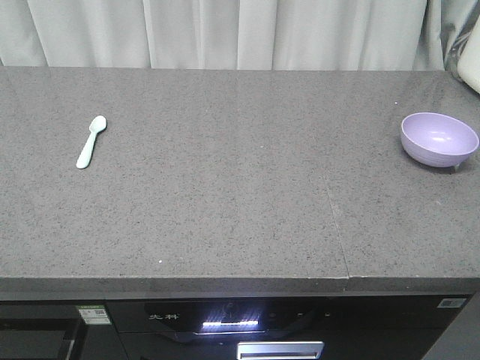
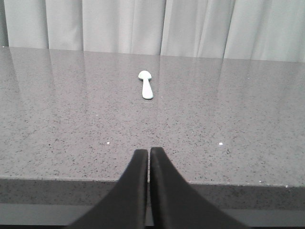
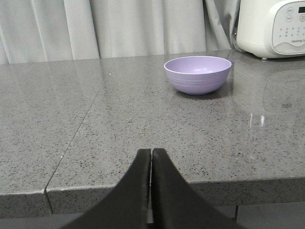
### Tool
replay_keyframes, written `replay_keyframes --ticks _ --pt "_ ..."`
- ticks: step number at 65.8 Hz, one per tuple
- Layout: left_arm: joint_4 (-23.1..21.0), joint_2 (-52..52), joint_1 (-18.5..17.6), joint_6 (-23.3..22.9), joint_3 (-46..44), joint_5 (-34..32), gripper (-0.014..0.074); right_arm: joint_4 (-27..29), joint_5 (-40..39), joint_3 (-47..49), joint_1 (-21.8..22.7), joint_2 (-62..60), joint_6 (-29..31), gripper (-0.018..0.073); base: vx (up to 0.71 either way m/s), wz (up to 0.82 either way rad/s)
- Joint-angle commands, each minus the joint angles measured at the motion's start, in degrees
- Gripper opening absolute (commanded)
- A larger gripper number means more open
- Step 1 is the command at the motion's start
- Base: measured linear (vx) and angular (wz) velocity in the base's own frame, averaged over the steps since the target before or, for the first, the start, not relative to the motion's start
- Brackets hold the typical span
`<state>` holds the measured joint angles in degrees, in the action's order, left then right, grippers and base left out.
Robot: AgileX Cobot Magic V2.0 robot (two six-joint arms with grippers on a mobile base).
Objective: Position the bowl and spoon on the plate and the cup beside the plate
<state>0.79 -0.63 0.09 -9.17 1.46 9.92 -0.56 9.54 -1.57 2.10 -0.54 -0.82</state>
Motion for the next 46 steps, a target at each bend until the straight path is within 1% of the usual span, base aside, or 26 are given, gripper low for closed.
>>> replay_keyframes --ticks 1,46 --pt "0.0 -1.0 0.0 -0.6 1.7 -4.0 -0.0006 -0.6 -4.0 -0.9 0.0 -0.8 0.1 -0.0005 0.02 0.01" --pt "0.0 -1.0 0.0 -0.6 1.7 -4.0 -0.0006 -0.6 -4.1 -0.9 0.0 -0.8 0.1 -0.0005 0.02 0.01"
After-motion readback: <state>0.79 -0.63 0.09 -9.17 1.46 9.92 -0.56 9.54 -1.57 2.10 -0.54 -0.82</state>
